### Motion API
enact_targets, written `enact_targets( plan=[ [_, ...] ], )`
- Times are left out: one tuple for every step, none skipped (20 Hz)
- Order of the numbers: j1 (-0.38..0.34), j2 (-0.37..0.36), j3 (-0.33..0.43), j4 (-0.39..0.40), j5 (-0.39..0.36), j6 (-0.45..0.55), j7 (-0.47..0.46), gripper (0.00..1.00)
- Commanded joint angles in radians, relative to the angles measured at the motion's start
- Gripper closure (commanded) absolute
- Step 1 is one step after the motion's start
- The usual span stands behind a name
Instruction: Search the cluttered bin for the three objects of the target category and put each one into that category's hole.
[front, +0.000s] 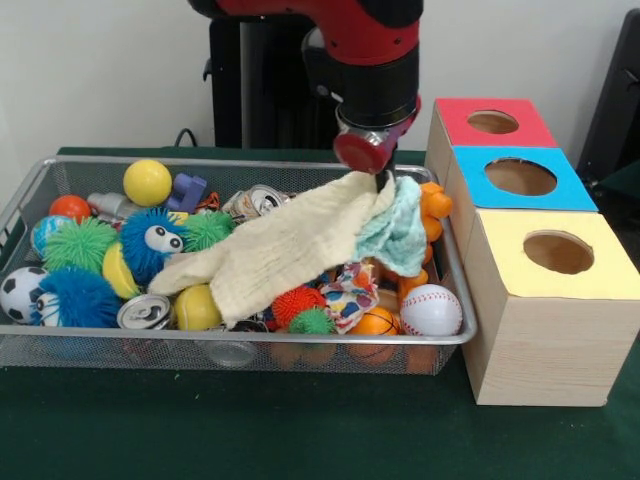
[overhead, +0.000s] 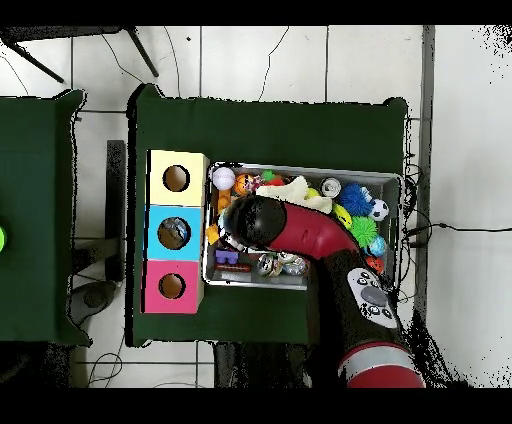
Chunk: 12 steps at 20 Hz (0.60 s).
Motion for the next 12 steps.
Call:
enact_targets(
  plan=[
    [-0.019,-0.037,0.170,0.131,0.105,-0.041,0.211,1.00],
    [-0.015,-0.048,0.181,0.137,0.122,-0.036,0.219,1.00],
    [-0.012,-0.054,0.186,0.139,0.131,-0.033,0.221,1.00],
    [-0.014,-0.062,0.201,0.144,0.148,-0.032,0.220,1.00],
    [-0.015,-0.068,0.211,0.152,0.160,-0.036,0.222,1.00],
    [-0.015,-0.075,0.221,0.160,0.173,-0.041,0.223,1.00],
    [-0.014,-0.077,0.228,0.165,0.182,-0.047,0.226,1.00],
    [-0.013,-0.084,0.233,0.175,0.192,-0.053,0.231,1.00],
    [-0.009,-0.086,0.231,0.176,0.198,-0.053,0.237,1.00],
    [-0.007,-0.084,0.222,0.174,0.202,-0.052,0.245,1.00],
    [-0.004,-0.082,0.214,0.171,0.203,-0.049,0.250,1.00],
    [-0.012,-0.076,0.208,0.169,0.203,-0.054,0.245,1.00]
  ],
)
